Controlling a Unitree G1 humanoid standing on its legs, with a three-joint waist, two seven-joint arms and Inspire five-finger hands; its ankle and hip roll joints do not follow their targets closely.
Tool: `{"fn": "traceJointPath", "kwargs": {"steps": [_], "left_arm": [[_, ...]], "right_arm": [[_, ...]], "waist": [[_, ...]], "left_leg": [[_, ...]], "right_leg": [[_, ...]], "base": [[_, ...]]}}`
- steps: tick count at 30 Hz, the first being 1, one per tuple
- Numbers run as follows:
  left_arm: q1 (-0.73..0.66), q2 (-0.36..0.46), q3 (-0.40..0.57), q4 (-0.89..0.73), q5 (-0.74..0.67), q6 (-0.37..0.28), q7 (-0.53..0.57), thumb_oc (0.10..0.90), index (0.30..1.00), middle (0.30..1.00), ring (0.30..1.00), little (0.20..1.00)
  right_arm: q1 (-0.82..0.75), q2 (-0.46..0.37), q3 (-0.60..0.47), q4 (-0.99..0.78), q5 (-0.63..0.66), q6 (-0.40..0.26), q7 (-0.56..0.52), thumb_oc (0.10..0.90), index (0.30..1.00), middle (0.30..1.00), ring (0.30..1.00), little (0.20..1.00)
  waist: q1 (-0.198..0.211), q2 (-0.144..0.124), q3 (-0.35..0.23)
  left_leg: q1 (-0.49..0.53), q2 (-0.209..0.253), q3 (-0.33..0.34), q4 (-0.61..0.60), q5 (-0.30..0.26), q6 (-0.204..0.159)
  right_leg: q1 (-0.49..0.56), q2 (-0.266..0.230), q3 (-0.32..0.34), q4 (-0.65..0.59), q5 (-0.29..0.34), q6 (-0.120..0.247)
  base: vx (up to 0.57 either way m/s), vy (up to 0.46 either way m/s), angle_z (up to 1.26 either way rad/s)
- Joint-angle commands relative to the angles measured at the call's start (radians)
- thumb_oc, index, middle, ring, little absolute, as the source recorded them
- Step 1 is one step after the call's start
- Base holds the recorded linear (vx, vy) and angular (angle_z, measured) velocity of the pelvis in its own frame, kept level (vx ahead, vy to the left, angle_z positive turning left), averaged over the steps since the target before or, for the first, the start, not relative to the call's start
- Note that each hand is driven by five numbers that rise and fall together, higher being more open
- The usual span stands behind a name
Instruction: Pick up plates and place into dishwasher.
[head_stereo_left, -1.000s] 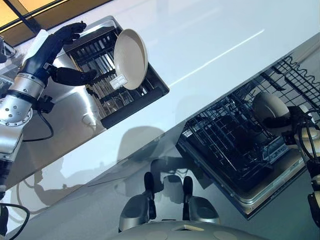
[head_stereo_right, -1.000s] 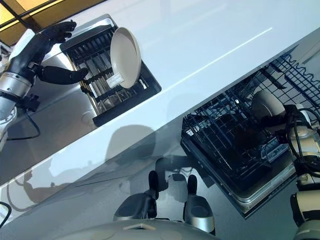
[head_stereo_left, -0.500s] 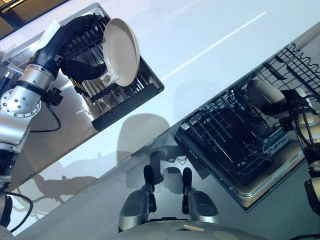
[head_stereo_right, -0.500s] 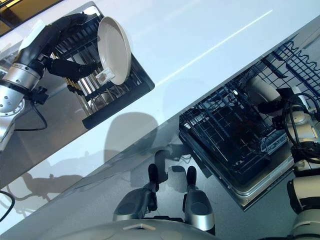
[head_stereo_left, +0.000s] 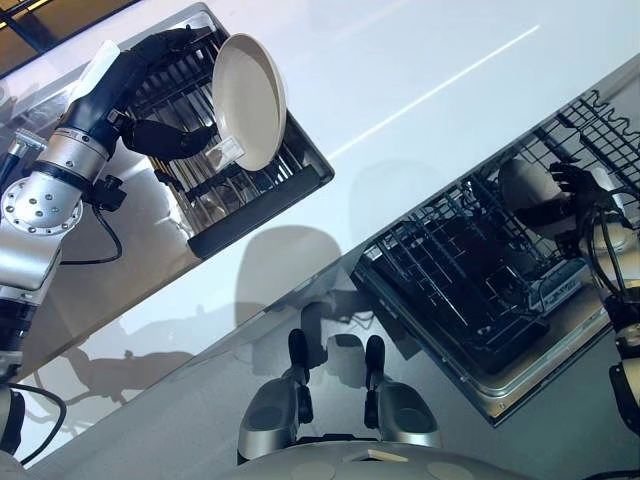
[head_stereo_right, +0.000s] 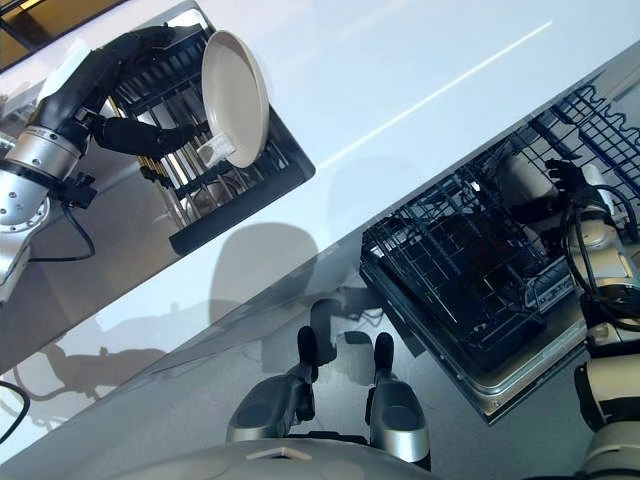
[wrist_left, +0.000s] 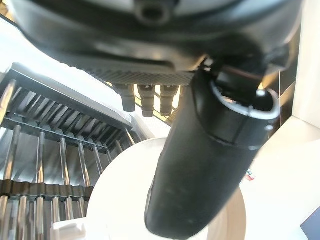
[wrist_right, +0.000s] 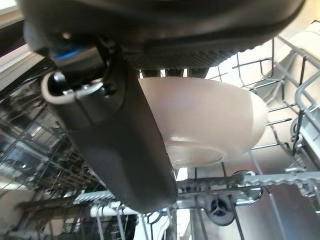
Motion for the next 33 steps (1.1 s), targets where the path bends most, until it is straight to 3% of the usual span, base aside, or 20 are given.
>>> {"fn": "traceJointPath", "kwargs": {"steps": [1,10,22,33], "left_arm": [[-0.061,0.034,0.105,-0.02,-0.029,-0.072,0.043,0.8,0.9,0.9,0.9,0.9],[0.002,0.016,0.15,-0.038,-0.006,-0.076,0.036,0.8,0.9,0.9,0.9,0.9],[0.087,-0.029,0.215,-0.074,0.04,-0.084,0.041,0.8,0.9,0.9,0.9,0.9],[0.1,-0.012,0.235,-0.068,0.114,-0.086,0.047,0.8,0.9,0.9,0.9,0.9]], "right_arm": [[0.005,-0.065,-0.03,-0.078,0.004,-0.064,-0.054,0.8,0.9,0.9,0.9,0.9],[0.106,-0.018,-0.1,-0.201,0.076,-0.082,0.001,0.8,0.9,0.9,0.9,0.9],[0.283,0.045,-0.243,-0.45,0.042,-0.106,0.023,0.8,0.9,0.9,0.9,0.9],[0.361,0.069,-0.364,-0.624,0.07,-0.187,-0.086,0.8,0.9,0.9,0.9,0.9]], "waist": [[-0.005,-0.009,-0.093],[-0.014,-0.018,-0.13],[-0.041,-0.027,-0.206],[-0.073,-0.024,-0.256]], "left_leg": [[0.027,-0.031,0.019,0.043,-0.085,-0.006],[0.066,-0.031,0.029,0.02,-0.084,-0.008],[0.116,-0.042,0.048,0.001,-0.106,0.001],[0.147,-0.051,0.071,0.001,-0.133,0.013]], "right_leg": [[-0.014,0.068,-0.038,0.074,-0.053,-0.019],[0.025,0.068,-0.044,0.056,-0.054,-0.014],[0.074,0.07,-0.033,0.011,-0.044,-0.003],[0.093,0.066,-0.007,0.004,-0.043,0.012]], "base": [[0.02,0.026,0.05],[0.01,0.037,0.01],[-0.01,0.062,-0.02],[-0.05,0.096,-0.08]]}}
